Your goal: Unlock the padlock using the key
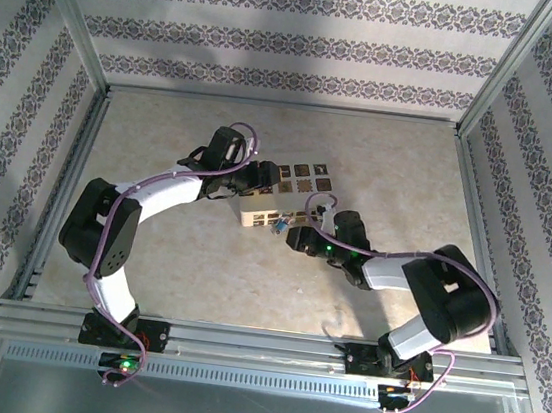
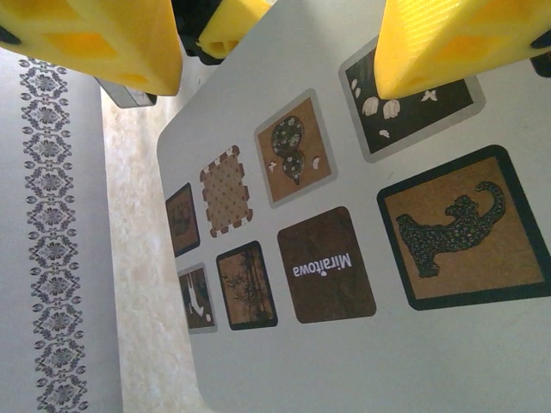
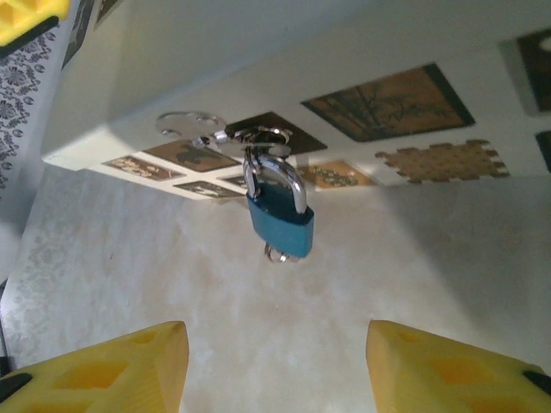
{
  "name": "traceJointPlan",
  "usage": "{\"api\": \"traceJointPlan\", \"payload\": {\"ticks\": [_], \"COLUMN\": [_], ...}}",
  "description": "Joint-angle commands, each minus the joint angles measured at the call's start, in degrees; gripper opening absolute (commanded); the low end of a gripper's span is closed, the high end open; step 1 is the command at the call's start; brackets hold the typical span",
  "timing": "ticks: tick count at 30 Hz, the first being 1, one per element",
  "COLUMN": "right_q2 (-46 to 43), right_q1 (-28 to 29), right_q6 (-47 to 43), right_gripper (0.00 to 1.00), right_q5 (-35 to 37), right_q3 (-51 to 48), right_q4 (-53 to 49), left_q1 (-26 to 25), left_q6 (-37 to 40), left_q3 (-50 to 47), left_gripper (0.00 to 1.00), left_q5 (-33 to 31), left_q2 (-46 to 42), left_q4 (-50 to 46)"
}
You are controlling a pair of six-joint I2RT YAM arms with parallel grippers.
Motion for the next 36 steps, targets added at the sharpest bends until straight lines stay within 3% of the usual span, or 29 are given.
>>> {"api": "traceJointPlan", "payload": {"ticks": [1, 19, 36], "right_q2": [2.9, 13.4, 15.1], "right_q1": [0.7, 2.1, 2.7], "right_q6": [1.7, 3.6, 4.4], "right_gripper": [0.56, 0.5, 0.3], "right_q5": [1.5, 0.5, -0.5], "right_q3": [1.3, 5.8, 5.1], "right_q4": [9.5, 14.9, 14.7], "left_q1": [-0.5, -0.4, -0.2], "left_q6": [-0.3, -0.6, -1.1], "left_q3": [1.6, 0.8, 0.0], "left_gripper": [0.6, 0.6, 0.6], "left_q5": [-1.0, -1.3, -1.9], "left_q2": [0.9, 1.4, 1.4], "left_q4": [1.0, 1.5, 2.4]}}
